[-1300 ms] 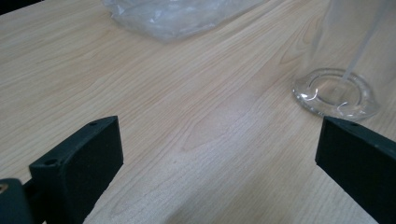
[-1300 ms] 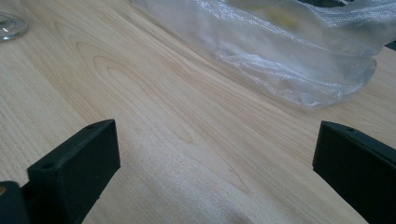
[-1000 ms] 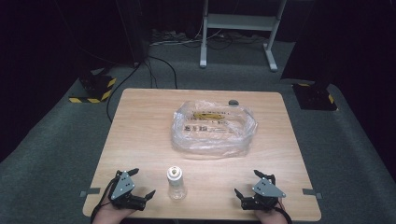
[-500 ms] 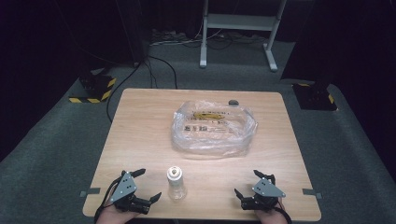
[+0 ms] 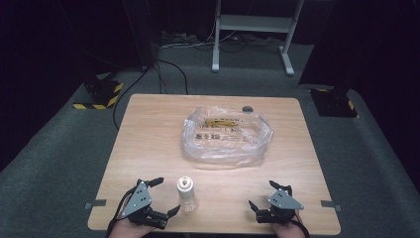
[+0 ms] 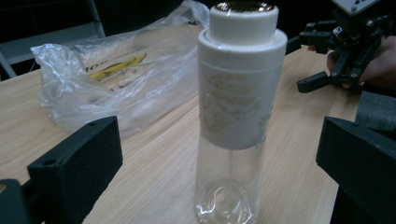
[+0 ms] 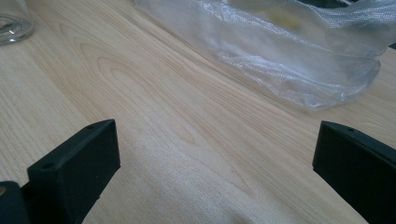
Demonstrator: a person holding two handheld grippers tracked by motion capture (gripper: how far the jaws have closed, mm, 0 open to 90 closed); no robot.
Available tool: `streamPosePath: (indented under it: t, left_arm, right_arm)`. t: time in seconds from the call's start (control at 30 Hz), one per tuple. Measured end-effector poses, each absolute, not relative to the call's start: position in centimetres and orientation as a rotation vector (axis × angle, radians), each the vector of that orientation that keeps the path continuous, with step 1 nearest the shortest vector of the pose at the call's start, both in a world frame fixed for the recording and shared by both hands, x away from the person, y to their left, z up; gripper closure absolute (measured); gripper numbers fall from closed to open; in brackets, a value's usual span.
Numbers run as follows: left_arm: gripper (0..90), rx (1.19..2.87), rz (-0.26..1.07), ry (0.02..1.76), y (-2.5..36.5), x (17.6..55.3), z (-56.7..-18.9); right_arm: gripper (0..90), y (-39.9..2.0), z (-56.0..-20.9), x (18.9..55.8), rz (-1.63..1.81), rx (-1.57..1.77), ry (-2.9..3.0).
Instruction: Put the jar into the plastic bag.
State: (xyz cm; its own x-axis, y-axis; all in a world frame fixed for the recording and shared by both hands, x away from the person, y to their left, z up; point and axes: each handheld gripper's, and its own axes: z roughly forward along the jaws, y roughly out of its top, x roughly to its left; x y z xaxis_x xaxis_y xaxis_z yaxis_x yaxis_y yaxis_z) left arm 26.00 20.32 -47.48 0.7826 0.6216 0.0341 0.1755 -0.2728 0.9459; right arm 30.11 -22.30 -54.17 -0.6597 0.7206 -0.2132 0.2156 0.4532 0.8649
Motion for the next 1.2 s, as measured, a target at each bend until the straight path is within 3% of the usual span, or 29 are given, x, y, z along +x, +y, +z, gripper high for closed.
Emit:
streamPosePath:
  t: [0.63,1.2]
  left_arm:
    - [1.3,1.788,0.427,0.616,18.4,27.2,-46.8]
    - [20.2,1.783,0.453,0.606,17.6,27.9,-46.5]
  right_arm:
    - [0.4,-22.3,-54.2,30.1,1.165,0.764,2.142]
    - [0.4,-22.6,-54.1,30.1,1.193,0.777,2.133]
